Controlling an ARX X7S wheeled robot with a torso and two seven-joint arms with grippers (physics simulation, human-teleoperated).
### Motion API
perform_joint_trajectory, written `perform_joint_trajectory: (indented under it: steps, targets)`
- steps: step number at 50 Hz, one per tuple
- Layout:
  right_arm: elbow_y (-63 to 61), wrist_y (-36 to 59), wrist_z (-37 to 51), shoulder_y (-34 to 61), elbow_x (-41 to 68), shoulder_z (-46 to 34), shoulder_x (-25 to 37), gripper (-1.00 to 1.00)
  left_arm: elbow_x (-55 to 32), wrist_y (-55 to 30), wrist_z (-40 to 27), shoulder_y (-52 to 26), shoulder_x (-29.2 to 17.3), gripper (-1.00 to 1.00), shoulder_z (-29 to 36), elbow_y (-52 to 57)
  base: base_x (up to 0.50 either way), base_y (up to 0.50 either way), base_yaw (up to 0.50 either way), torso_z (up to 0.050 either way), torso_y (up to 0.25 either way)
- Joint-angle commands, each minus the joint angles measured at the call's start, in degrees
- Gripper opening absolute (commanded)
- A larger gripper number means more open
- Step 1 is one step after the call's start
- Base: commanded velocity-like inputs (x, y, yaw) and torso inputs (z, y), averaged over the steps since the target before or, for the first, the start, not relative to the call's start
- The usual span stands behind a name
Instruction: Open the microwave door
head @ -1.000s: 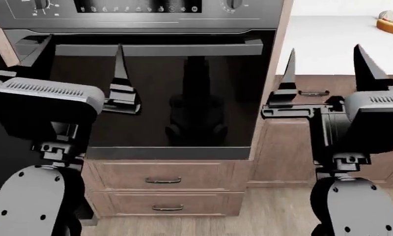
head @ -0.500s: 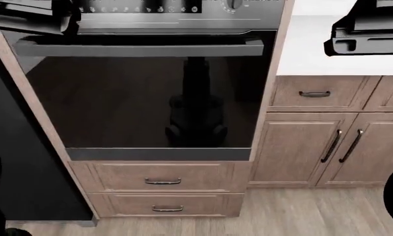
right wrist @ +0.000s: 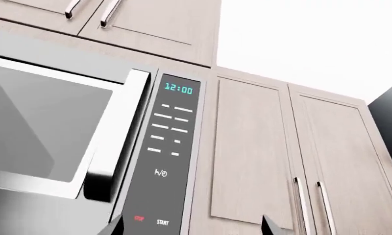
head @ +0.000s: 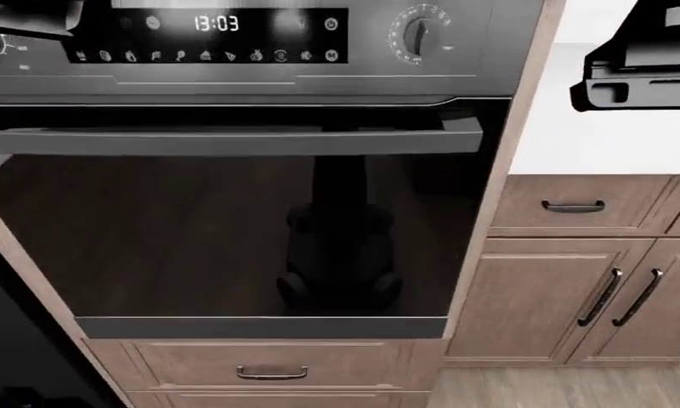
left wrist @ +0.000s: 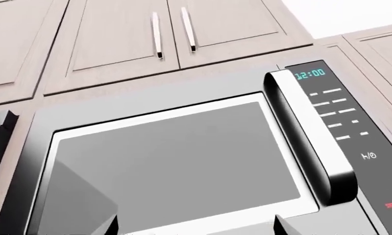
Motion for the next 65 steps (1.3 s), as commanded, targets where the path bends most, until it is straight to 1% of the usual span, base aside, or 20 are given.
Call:
perform_joint_trajectory:
  steps: [1, 7, 11, 24, 46, 52, 57, 65]
  targets:
    - [-0.2, -1.4, 1.9, -0.6, 1.7, -0.4, 2.1, 1.0, -0.5, -1.1, -0.7, -1.1, -0.3, 1.0, 0.4, 0.5, 0.5, -0.02, 0.0, 0.0, 0.0]
    - [0.0, -1.8, 2.0, -1.0, 2.1, -0.6, 2.6, 1.0, -0.9, -1.7, -1.1, -1.8, -0.5, 1.0, 0.7, 0.7, 0.48, -0.02, 0.0, 0.0, 0.0]
    - [0.1, -1.7, 2.0, -0.9, 2.5, -0.9, 2.8, 1.0, -1.1, -1.8, -1.3, -2.0, -0.6, 1.0, 0.8, 0.7, 0.0, 0.0, 0.0, 0.0, 0.004]
    - [0.5, -2.6, 2.8, -1.3, 5.0, 0.2, 3.6, 1.0, -1.9, -1.8, -1.8, -2.7, -0.9, 1.0, 1.0, 0.5, 0.0, -0.5, 0.0, 0.0, 0.0]
    - [0.4, -3.9, 4.0, -2.4, 5.2, -0.2, 4.9, 1.0, -3.0, -1.7, -2.9, -2.4, -1.6, 1.0, 1.1, 0.8, 0.0, -0.5, 0.0, 0.0, 0.0]
    - [0.0, -3.2, 4.6, -1.2, 4.8, -1.2, 5.1, 1.0, -3.3, -1.4, -3.1, -2.3, -1.8, 1.0, 1.1, 0.7, 0.03, -0.04, 0.0, 0.0, 0.0]
    - [-0.1, -2.7, 4.9, -0.3, 5.3, -1.9, 5.2, 1.0, -3.7, -1.7, -3.3, -2.6, -1.9, 1.0, 0.8, 0.9, 0.5, -0.07, 0.0, 0.0, 0.0]
    - [-0.3, -3.5, 5.1, -0.5, 5.4, -2.0, 5.8, 1.0, -4.0, -1.4, -3.7, -2.9, -2.3, 1.0, 1.1, 0.2, 0.01, 0.0, 0.0, 0.0, 0.0]
